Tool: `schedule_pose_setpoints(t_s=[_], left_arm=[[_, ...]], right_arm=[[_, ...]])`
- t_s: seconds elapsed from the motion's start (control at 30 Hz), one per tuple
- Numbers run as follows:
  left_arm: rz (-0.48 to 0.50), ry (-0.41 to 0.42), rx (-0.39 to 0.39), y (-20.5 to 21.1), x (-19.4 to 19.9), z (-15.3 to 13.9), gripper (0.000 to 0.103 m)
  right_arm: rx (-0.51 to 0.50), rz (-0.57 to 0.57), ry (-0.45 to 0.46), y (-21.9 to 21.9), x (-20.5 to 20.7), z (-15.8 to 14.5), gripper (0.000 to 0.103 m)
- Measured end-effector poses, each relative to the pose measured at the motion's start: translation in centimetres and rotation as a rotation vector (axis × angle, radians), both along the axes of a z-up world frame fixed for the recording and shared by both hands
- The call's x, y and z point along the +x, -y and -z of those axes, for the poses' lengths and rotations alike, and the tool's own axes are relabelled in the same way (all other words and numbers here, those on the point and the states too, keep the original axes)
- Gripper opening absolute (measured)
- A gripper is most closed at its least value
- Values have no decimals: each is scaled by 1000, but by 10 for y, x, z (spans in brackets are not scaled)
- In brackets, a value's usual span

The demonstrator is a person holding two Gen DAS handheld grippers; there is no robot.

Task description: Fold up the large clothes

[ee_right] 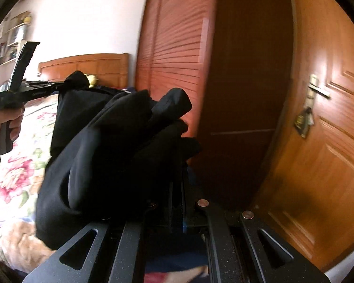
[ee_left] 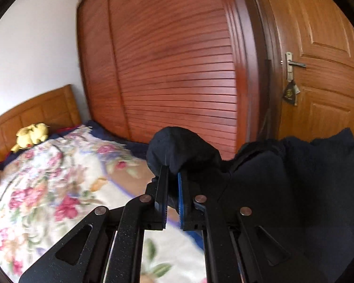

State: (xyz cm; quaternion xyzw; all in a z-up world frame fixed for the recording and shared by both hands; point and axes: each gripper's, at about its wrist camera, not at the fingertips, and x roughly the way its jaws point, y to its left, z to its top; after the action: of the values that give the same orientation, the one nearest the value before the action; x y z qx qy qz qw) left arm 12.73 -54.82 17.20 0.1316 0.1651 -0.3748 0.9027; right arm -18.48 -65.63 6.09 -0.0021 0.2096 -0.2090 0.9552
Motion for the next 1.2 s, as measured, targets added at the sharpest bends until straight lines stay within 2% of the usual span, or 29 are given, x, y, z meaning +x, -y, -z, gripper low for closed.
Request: schedule_pose_setpoints(t_s=[0.17, 0.3, 0.43, 0.5, 0.57, 0.6, 0.63, 0.7, 0.73, 0.77, 0.83, 0.93, 1.0, 1.2], left_arm=[[16, -10, 69, 35, 0, 30, 8], [-9, -42, 125, 38, 14, 52, 9], [-10, -29, 149, 29, 11, 61, 13], [1, -45, 151, 21, 7, 63, 16], [15, -76, 124, 11, 1, 60, 27], [26, -87, 107, 2, -4, 57, 31], [35, -88, 94, -6, -11, 55, 41], [63, -76, 79, -25, -27, 51, 47], [72, -72, 75, -34, -35, 49, 54], [82, -76, 68, -44, -44, 47, 68], [97, -87, 44, -61, -57, 46, 83], [115, -90, 46, -81, -76, 44, 88], [113, -99, 60, -92, -85, 43, 90], [91, -82, 48, -128, -108, 37, 92]], right_arm=[[67, 34, -55, 12, -10, 30, 5], [111, 41, -93, 4, -6, 54, 5], [125, 68, -86, -7, -14, 54, 8], [112, 139, -106, -4, -14, 51, 20], [110, 155, -73, -12, -26, 39, 31], [99, 171, -53, -13, -31, 31, 40], [87, 183, -35, -19, -36, 23, 48], [76, 172, 21, -34, -48, 6, 53], [75, 154, 42, -46, -53, -2, 53], [68, 147, 54, -53, -54, -9, 53], [54, 111, 69, -77, -54, -20, 53], [18, 65, 84, -101, -42, -32, 54], [37, 52, 65, -109, -29, -35, 54], [99, 67, -45, -84, 1, -11, 54]])
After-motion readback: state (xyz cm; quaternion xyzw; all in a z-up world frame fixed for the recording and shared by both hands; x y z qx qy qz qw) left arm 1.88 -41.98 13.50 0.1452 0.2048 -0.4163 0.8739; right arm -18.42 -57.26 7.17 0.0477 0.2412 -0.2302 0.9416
